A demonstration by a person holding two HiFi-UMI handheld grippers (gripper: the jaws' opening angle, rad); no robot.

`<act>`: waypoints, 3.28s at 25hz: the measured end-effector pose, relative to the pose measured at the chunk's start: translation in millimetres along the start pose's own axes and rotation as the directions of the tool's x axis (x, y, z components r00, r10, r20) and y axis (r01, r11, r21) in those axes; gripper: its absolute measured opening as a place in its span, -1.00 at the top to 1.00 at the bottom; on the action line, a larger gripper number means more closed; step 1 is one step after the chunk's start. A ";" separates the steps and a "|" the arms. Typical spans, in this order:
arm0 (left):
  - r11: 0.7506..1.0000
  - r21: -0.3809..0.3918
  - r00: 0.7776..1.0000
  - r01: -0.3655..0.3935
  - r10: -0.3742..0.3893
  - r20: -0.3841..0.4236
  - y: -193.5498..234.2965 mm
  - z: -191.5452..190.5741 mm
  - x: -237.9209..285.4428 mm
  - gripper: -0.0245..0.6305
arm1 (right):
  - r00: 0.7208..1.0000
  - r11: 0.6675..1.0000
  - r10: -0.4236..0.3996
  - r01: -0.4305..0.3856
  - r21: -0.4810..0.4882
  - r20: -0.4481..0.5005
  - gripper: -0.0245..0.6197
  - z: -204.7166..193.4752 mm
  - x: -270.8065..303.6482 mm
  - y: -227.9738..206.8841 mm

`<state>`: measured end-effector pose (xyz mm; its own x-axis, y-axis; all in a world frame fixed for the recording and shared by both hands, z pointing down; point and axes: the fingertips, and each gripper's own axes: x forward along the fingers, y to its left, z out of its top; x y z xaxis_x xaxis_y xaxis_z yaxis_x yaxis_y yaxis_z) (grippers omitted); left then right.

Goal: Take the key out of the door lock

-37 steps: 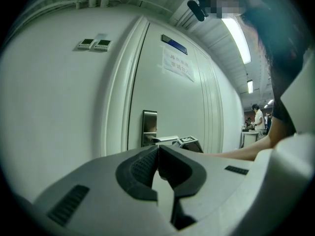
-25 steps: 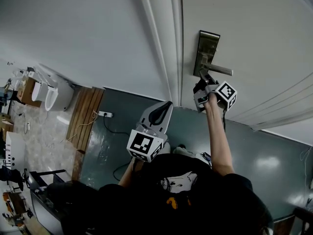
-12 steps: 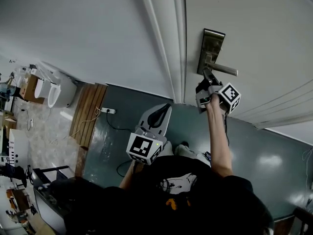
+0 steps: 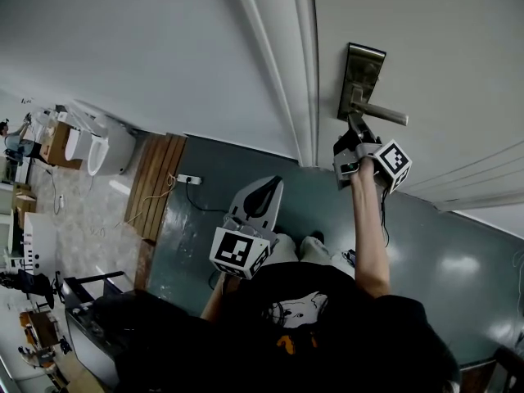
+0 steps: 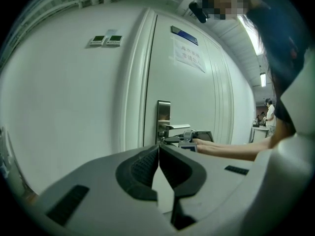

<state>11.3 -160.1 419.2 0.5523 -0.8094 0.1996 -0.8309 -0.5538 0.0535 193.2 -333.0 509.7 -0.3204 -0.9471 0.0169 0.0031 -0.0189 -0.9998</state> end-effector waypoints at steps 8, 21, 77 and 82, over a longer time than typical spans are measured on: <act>1.000 -0.011 1.000 -0.012 0.012 -0.016 9.6 -6.4 1.2 0.90 | 0.997 0.997 0.001 0.005 0.075 -0.083 0.86 -44.6 -53.8 -32.5; 0.995 -0.002 0.995 0.097 -0.097 0.008 -6.2 -6.7 -16.7 0.90 | 0.988 0.993 0.003 -0.021 -0.115 -0.154 0.86 -86.1 -118.7 -5.0; 0.947 0.002 0.943 0.322 -0.321 0.087 -23.6 -57.3 -243.9 0.89 | 0.962 0.889 -0.042 -0.087 -0.450 -0.271 0.86 -360.0 -308.4 23.5; 0.946 0.005 0.942 0.325 -0.324 0.083 -22.5 -57.2 -242.3 0.90 | 0.964 0.888 -0.054 -0.072 -0.453 -0.260 0.86 -358.4 -308.9 21.1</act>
<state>-107.6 59.7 425.6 0.7954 -0.5996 0.0891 -0.6061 -0.7876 0.1110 -47.3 74.0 480.2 -0.5554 -0.8288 0.0682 -0.4035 0.1968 -0.8936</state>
